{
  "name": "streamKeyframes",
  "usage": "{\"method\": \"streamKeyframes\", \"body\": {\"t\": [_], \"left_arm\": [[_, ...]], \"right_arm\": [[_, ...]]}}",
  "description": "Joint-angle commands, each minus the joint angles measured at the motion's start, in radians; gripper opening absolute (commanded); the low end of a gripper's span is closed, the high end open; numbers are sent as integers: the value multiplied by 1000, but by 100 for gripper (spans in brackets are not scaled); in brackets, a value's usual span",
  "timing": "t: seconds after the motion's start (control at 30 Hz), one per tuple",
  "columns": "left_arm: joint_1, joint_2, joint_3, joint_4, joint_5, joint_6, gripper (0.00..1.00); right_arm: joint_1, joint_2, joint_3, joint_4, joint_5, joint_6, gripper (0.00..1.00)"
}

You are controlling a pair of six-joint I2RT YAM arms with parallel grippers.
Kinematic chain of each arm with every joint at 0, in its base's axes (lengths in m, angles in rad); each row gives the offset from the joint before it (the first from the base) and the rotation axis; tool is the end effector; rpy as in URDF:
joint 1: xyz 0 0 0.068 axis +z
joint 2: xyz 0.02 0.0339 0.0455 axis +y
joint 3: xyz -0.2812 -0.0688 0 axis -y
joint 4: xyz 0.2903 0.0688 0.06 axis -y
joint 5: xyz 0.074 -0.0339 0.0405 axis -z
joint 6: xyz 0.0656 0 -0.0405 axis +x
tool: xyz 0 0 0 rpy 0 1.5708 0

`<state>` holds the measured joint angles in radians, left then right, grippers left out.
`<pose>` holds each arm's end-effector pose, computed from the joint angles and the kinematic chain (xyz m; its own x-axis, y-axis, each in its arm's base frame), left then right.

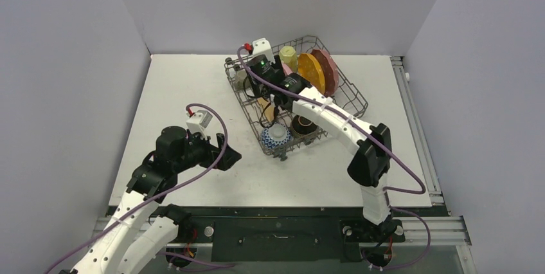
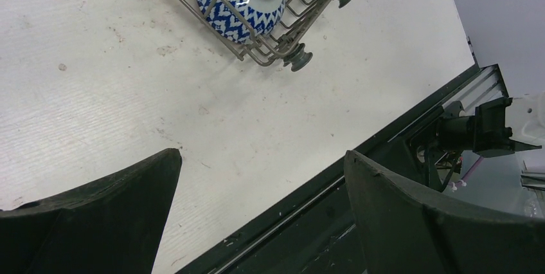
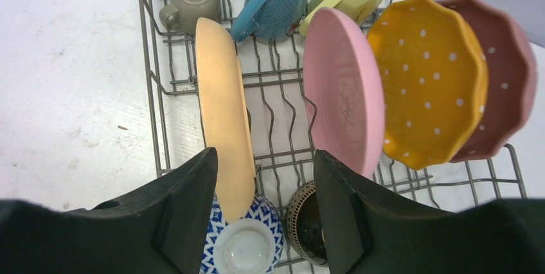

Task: Load the mixed dishes into the dish rack
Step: Reset both arms

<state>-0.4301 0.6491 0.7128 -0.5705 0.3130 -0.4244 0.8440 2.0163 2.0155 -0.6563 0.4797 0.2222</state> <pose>0.1744 -0.1022 0.2956 -0.6661 -0.1254 -0.7352 0.4028 0.7691 -0.4962 0.3789 0.3806 0.3463 -0.4885 -0.2552 -0.8344 -0.3204 0.9419 -0.1005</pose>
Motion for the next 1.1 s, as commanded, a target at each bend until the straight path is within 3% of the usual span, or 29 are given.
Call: {"method": "streamKeyframes", "body": {"t": [0.0,0.27,1.07], "left_arm": [[8,-8,22,34,-25,16,96],[16,-15,32,25,-60,16,96],[19,-10,94,41,-159,20,96]], "right_arm": [[23,-175,-79,69,23,10,53],[39,-463,-380,172,4,36,54],[53,-1192,-1066,272,54,77,54]]}}
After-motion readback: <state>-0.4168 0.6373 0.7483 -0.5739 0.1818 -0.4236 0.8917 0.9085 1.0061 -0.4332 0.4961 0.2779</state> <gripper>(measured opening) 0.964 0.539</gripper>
